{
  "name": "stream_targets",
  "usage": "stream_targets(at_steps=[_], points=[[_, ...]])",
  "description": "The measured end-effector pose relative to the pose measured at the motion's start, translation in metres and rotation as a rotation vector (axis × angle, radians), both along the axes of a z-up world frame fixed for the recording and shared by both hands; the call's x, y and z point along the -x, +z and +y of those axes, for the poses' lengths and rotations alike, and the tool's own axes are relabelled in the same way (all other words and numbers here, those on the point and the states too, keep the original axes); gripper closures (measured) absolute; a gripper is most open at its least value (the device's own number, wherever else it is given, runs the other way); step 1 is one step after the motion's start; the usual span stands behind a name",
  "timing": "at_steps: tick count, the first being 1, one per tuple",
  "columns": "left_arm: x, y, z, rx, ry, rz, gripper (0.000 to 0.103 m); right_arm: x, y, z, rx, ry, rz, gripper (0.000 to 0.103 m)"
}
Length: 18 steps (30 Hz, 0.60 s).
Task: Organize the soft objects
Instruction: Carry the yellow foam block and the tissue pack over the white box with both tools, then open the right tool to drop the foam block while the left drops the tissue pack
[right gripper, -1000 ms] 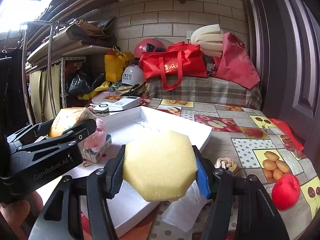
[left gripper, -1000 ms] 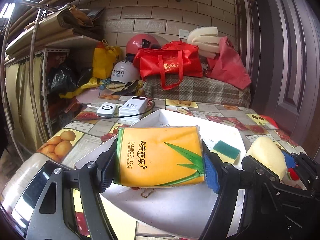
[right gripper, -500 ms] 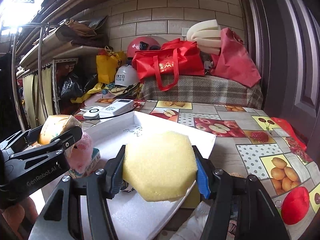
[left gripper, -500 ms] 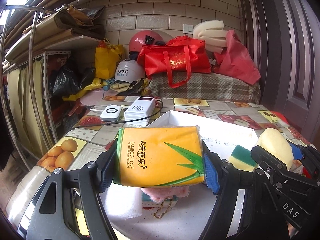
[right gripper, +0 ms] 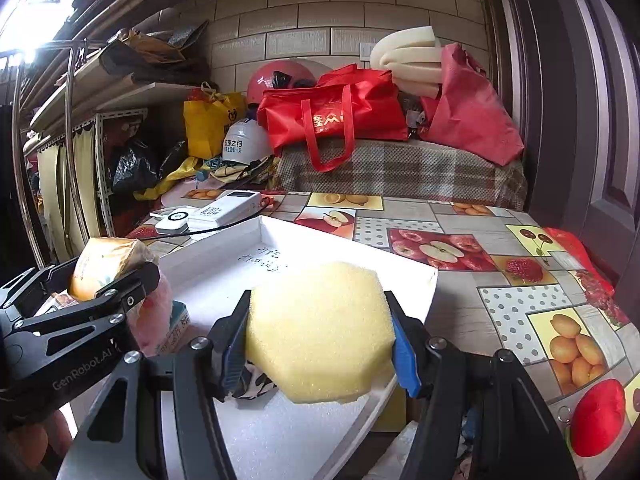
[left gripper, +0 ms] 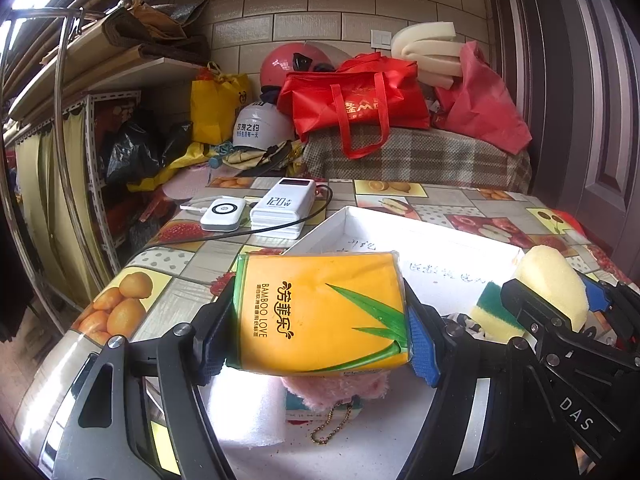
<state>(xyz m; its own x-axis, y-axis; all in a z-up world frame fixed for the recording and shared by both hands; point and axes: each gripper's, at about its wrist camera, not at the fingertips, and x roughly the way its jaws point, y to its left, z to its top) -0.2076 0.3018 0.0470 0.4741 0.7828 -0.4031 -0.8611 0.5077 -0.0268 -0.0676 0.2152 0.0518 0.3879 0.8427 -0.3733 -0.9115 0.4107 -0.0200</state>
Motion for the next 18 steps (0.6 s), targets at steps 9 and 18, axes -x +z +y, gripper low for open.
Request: stream_targets(at_steps=[9, 18], points=[[0.004, -0.004, 0.011, 0.058, 0.046, 0.001, 0.014, -0.004, -0.002, 0.005, 0.033, -0.031, 0.009, 0.015], [0.012, -0.001, 0.004, 0.021, 0.079, -0.038, 0.01, 0.004, 0.002, -0.004, -0.019, -0.041, -0.035, 0.0]])
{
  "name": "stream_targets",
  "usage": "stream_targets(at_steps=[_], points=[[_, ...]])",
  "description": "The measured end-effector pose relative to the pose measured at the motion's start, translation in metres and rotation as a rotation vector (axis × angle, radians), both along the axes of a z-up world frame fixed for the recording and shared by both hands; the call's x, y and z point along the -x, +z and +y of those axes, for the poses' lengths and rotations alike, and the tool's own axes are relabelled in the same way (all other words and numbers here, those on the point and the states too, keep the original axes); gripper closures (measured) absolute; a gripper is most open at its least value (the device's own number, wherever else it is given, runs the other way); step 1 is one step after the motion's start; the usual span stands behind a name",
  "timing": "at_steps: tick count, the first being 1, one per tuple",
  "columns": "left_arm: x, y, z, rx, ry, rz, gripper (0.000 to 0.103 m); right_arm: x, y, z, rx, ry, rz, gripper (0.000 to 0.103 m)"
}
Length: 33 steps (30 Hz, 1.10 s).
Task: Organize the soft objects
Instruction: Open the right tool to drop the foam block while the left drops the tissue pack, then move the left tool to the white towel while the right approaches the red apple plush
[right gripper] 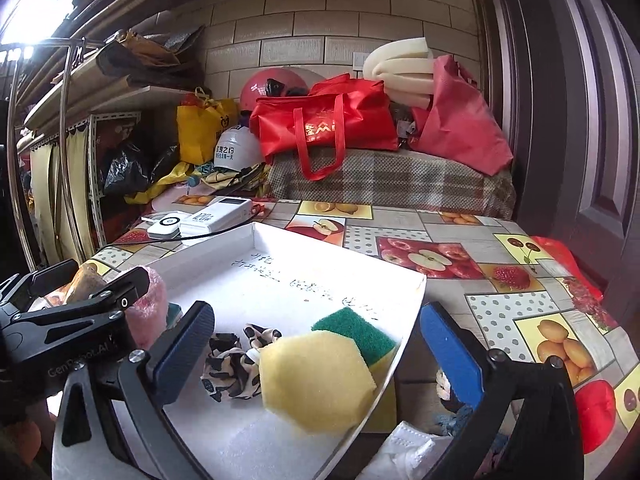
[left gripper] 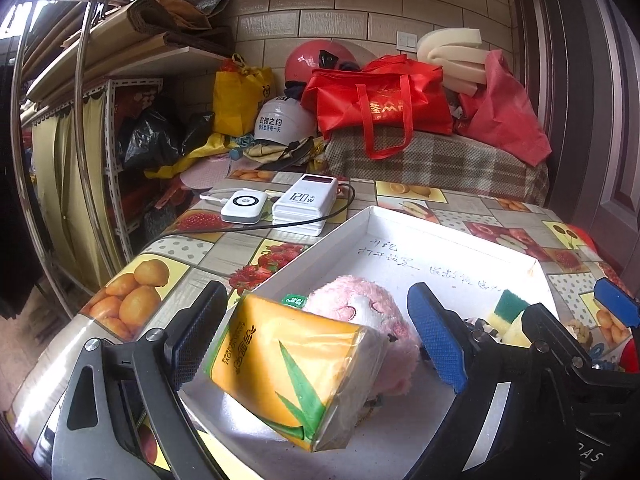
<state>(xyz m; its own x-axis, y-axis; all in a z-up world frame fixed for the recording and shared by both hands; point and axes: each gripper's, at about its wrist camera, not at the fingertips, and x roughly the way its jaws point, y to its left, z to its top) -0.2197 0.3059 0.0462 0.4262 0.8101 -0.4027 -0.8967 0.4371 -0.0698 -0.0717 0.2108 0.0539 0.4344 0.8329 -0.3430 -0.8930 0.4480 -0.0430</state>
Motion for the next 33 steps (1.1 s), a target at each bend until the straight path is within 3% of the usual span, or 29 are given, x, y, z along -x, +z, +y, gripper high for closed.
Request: stream_targets(at_steps=[10, 17, 25, 30, 33], points=[[0.01, 0.007, -0.025, -0.128, 0.02, -0.037, 0.01, 0.004, 0.005, -0.016, -0.092, 0.0, -0.025, 0.0], [0.021, 0.008, -0.045, -0.142, 0.003, -0.061, 0.01, 0.016, 0.005, -0.035, -0.086, -0.01, -0.07, 0.0], [0.015, 0.009, -0.072, -0.145, -0.093, -0.059, 0.01, 0.004, 0.002, -0.061, -0.086, -0.061, -0.023, 0.0], [0.007, 0.01, -0.09, -0.152, -0.165, -0.053, 0.01, 0.003, 0.001, -0.083, -0.051, -0.049, -0.087, 0.0], [-0.001, 0.011, -0.103, -0.155, -0.257, -0.045, 0.01, -0.013, 0.001, -0.107, -0.053, -0.053, -0.091, 0.0]])
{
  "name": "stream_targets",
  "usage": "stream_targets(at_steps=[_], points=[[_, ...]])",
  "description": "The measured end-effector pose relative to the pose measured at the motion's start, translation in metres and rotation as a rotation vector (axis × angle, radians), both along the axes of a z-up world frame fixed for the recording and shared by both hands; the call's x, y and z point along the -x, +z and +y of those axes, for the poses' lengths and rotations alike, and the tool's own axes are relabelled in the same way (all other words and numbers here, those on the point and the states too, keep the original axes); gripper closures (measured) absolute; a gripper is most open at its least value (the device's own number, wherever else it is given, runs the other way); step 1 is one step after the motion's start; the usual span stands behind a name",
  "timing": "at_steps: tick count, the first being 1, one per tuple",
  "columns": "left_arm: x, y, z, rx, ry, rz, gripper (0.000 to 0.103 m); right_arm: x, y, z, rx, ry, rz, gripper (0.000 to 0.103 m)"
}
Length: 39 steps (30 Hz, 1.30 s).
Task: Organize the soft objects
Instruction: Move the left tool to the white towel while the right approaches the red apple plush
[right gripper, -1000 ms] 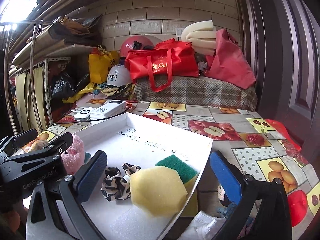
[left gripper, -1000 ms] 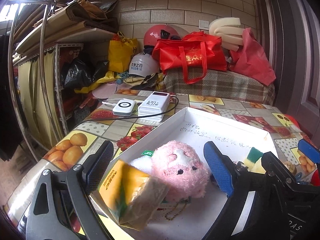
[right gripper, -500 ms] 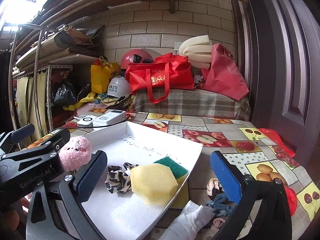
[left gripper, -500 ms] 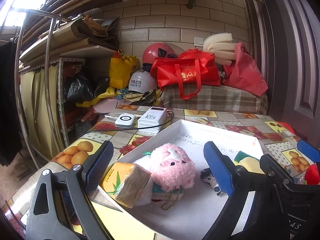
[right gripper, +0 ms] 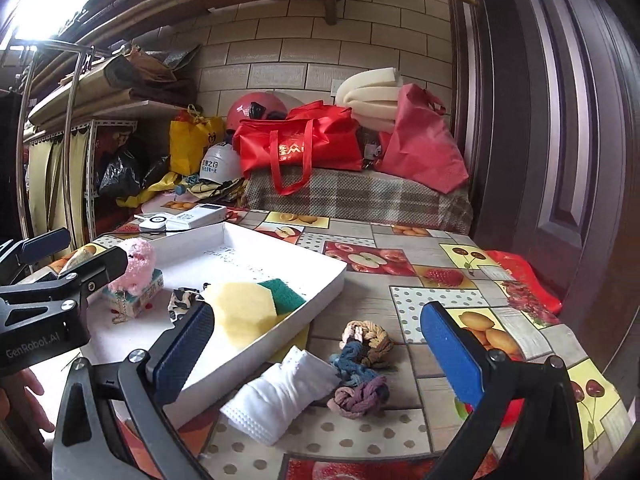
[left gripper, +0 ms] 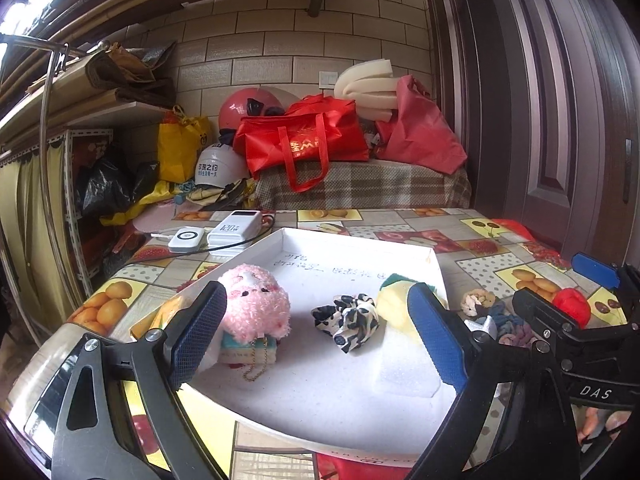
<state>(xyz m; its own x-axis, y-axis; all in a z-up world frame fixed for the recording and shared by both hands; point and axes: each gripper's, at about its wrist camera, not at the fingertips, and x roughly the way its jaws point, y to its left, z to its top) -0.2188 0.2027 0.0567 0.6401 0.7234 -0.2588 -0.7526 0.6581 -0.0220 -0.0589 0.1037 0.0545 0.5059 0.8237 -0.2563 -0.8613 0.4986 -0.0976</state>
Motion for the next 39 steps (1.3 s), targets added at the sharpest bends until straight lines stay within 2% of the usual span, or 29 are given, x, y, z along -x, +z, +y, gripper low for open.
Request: stream_targets(at_steps=[6, 9, 14, 18, 22, 26, 30, 32, 39], points=[[-0.027, 0.0, -0.026, -0.02, -0.146, 0.068, 0.01, -0.071, 0.001, -0.064, -0.042, -0.145, 0.094, 0.0], [-0.043, -0.001, -0.04, -0.028, -0.225, 0.113, 0.01, -0.101, 0.001, -0.091, -0.066, -0.274, 0.088, 0.0], [-0.076, -0.007, -0.059, 0.078, -0.458, 0.176, 0.011, -0.132, -0.002, -0.111, -0.105, -0.372, 0.19, 0.0], [-0.103, -0.011, -0.073, 0.125, -0.571, 0.223, 0.011, -0.122, -0.002, -0.1, -0.058, -0.359, 0.142, 0.0], [-0.116, -0.015, -0.074, 0.168, -0.562, 0.268, 0.011, -0.112, 0.0, -0.097, -0.049, -0.331, 0.073, 0.0], [-0.116, -0.019, -0.059, 0.238, -0.517, 0.259, 0.011, -0.117, 0.0, -0.099, -0.053, -0.33, 0.093, 0.0], [-0.12, -0.027, -0.044, 0.337, -0.527, 0.27, 0.011, -0.122, -0.001, -0.101, -0.061, -0.339, 0.121, 0.0], [-0.118, -0.026, -0.045, 0.338, -0.549, 0.256, 0.011, -0.124, -0.001, -0.1, -0.055, -0.34, 0.128, 0.0], [-0.122, -0.027, -0.043, 0.319, -0.487, 0.285, 0.011, -0.124, -0.001, -0.101, -0.058, -0.34, 0.128, 0.0]])
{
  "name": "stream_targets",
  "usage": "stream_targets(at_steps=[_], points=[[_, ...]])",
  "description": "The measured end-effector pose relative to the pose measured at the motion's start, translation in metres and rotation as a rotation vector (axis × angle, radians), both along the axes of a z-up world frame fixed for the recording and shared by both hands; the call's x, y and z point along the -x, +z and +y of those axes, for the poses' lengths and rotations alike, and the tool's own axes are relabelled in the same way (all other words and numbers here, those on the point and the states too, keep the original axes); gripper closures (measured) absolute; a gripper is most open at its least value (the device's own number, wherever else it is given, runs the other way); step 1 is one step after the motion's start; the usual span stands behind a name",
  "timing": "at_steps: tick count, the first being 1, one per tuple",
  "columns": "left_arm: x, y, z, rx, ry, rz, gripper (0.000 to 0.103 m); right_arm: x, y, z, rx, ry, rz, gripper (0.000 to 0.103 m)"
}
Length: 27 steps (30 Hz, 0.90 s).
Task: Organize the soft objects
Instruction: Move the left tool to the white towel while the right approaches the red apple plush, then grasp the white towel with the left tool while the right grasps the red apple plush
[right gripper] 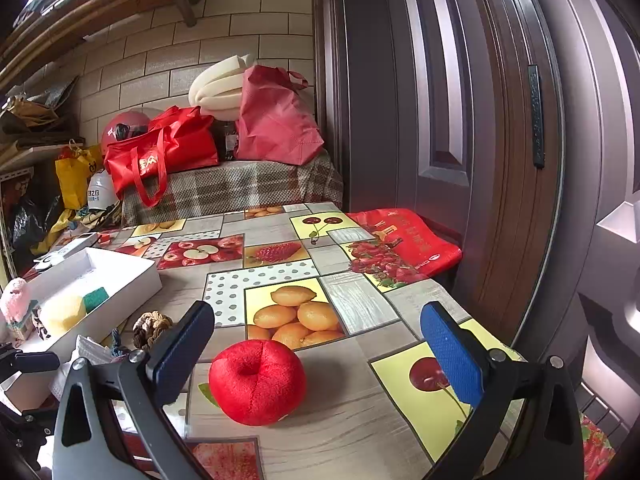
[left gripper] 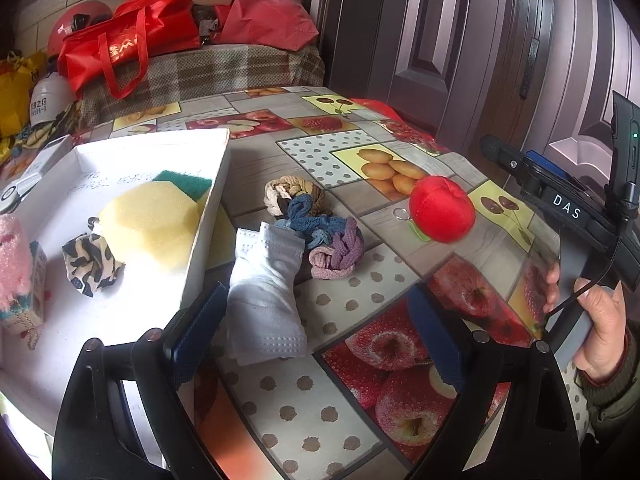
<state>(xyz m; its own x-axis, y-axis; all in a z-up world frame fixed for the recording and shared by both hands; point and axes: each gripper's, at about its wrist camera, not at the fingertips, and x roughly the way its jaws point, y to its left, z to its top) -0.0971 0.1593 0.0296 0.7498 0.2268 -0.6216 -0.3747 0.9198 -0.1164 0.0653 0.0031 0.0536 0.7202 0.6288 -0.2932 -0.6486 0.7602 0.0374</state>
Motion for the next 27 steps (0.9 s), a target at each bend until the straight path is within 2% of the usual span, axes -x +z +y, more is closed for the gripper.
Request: stream_targets(at_steps=[3, 6, 11, 13, 14, 17, 22, 24, 27], points=[[0.001, 0.002, 0.007, -0.044, 0.052, 0.005, 0.011, -0.001, -0.001, 0.001, -0.002, 0.0, -0.001, 0.0], [-0.004, 0.0, 0.011, -0.058, 0.056, 0.027, 0.011, -0.002, -0.002, 0.002, 0.005, -0.002, 0.007, 0.0], [-0.027, -0.011, -0.006, -0.162, 0.019, 0.157, 0.012, -0.005, -0.003, 0.0, 0.004, -0.008, 0.034, 0.0], [-0.038, -0.019, -0.007, -0.184, 0.022, 0.22, 0.029, -0.008, -0.004, -0.001, 0.003, -0.01, 0.048, 0.0], [-0.042, -0.022, -0.006, -0.183, 0.024, 0.243, 0.032, -0.008, -0.004, -0.001, 0.001, -0.008, 0.055, 0.0], [-0.041, -0.022, -0.002, -0.17, 0.032, 0.229, 0.036, -0.01, -0.005, 0.001, 0.009, 0.014, 0.07, 0.0], [-0.038, -0.02, 0.004, -0.135, 0.04, 0.207, 0.036, -0.007, -0.007, 0.015, 0.079, 0.065, 0.072, 0.0], [-0.038, -0.02, 0.003, -0.135, 0.037, 0.208, 0.036, -0.008, -0.01, 0.025, 0.128, 0.081, 0.084, 0.0], [-0.041, -0.022, 0.0, -0.142, 0.032, 0.221, 0.036, -0.017, -0.02, 0.045, 0.239, 0.103, 0.15, 0.0]])
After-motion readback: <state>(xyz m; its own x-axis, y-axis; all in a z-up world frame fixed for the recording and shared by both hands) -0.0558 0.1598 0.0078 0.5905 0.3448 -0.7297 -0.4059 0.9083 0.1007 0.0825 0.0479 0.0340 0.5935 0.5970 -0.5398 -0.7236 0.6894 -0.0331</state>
